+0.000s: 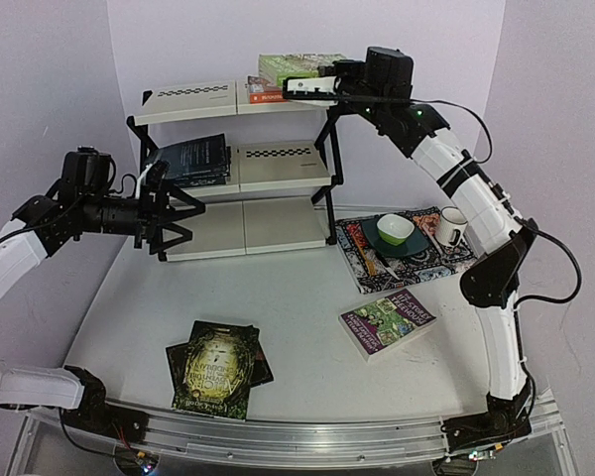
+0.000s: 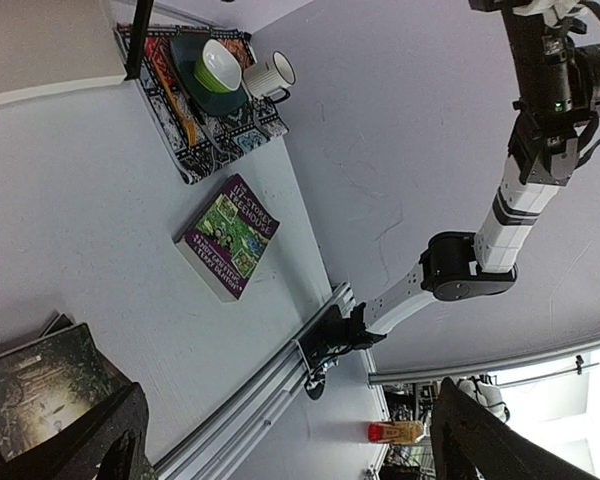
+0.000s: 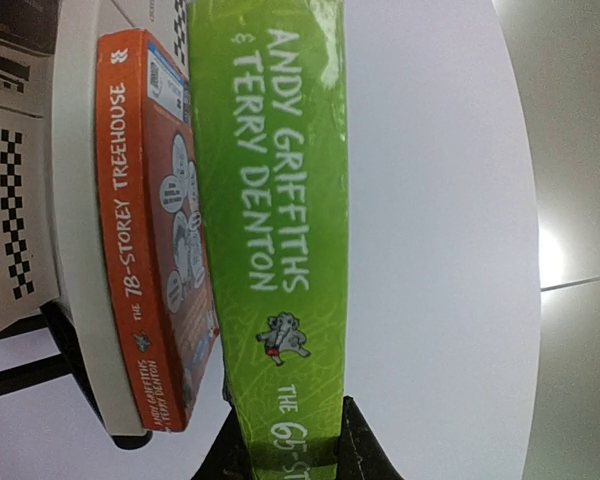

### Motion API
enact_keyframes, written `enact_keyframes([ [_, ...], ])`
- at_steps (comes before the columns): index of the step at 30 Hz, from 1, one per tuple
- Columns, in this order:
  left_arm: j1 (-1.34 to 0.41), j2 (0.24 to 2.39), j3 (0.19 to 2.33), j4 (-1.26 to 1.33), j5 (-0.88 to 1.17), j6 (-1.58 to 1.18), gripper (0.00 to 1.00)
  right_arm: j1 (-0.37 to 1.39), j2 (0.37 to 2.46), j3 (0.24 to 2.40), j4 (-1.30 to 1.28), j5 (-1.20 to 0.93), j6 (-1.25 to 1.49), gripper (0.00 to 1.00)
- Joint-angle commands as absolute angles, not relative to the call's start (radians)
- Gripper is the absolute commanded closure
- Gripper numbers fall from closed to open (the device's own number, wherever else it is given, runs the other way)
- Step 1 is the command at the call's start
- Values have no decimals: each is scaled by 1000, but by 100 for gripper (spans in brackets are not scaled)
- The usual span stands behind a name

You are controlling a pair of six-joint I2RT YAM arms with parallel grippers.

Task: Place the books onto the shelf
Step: Move the shelf to the center of the board.

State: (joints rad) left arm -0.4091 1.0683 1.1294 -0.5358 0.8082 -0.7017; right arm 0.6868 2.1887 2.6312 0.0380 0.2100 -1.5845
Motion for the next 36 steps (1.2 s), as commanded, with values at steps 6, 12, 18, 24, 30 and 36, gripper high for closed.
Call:
enact_keyframes([
  [6, -404, 994, 1159, -496, 412, -688, 0, 657, 2220, 2696, 264, 169, -1532, 100],
  [12, -407, 996, 1029, -345, 265, -779, 0, 657, 2172, 2652, 338, 177, -1475, 100],
  [18, -544, 1116, 1007, -223, 63, -820, 0, 669, 1957, 2408, 396, 196, -1389, 100],
  [24, -626, 1333, 1127, -167, -40, -827, 0, 685, 1686, 2072, 367, 215, -1244, 100],
  [30, -656, 1504, 1220, -122, -120, -872, 0, 686, 1426, 1805, 236, 213, -1022, 100],
  [36, -665, 1652, 1320, -101, -111, -1026, 0, 686, 1245, 1608, 154, 218, -854, 100],
])
